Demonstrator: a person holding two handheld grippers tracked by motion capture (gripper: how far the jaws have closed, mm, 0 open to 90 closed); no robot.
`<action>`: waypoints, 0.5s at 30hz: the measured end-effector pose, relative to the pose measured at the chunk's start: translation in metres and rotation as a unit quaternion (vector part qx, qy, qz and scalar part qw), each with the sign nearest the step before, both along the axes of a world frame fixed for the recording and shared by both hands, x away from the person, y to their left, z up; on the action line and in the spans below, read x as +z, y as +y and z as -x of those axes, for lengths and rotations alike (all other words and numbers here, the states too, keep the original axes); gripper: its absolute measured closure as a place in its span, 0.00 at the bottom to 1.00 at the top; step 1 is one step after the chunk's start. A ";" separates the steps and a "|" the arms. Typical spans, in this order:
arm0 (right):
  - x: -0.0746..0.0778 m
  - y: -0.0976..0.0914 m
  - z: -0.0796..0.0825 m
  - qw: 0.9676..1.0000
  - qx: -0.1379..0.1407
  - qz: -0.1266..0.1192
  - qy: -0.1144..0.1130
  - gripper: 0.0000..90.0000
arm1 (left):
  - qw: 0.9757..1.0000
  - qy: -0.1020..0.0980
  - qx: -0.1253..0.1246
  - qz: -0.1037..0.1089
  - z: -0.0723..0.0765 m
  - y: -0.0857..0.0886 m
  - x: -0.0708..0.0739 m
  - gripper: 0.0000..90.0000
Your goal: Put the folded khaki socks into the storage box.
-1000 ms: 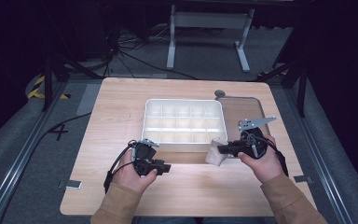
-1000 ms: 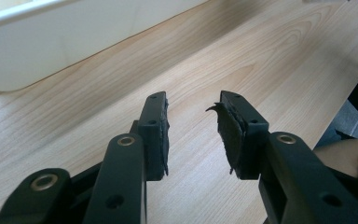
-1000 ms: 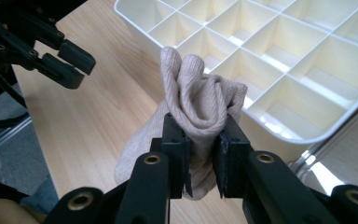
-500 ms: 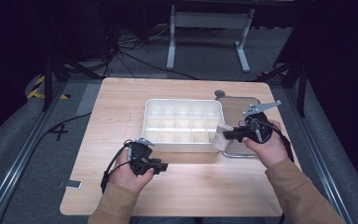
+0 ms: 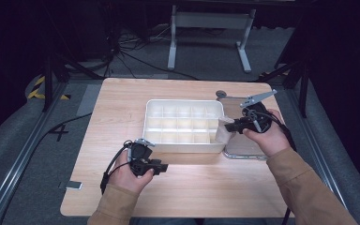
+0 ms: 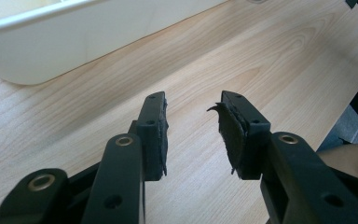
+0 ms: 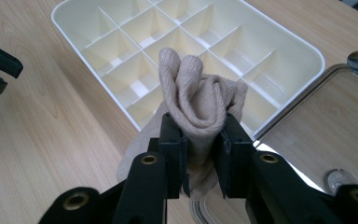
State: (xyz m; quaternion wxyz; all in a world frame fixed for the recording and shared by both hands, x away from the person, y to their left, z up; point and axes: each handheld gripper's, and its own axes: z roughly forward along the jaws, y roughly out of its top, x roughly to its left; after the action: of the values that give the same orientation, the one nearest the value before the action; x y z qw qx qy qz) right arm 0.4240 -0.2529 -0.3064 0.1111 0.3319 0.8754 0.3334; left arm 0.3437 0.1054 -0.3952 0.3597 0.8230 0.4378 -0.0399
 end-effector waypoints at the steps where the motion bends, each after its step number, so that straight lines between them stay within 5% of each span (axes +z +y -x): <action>1: 0.001 0.001 -0.001 1.000 -0.001 0.004 0.000 0.82 | 1.000 0.000 0.001 0.000 0.000 0.000 0.000 0.69; 15: 0.006 0.013 -0.022 0.997 0.038 0.071 -0.006 0.82 | 1.000 -0.002 0.009 -0.003 0.004 0.005 -0.001 0.69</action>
State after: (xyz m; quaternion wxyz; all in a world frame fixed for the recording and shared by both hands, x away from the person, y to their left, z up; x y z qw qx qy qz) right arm 0.4458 -0.2397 -0.3001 0.1272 0.2873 0.9082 0.2765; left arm 0.3402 0.1100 -0.3964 0.3586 0.8200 0.4447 -0.0339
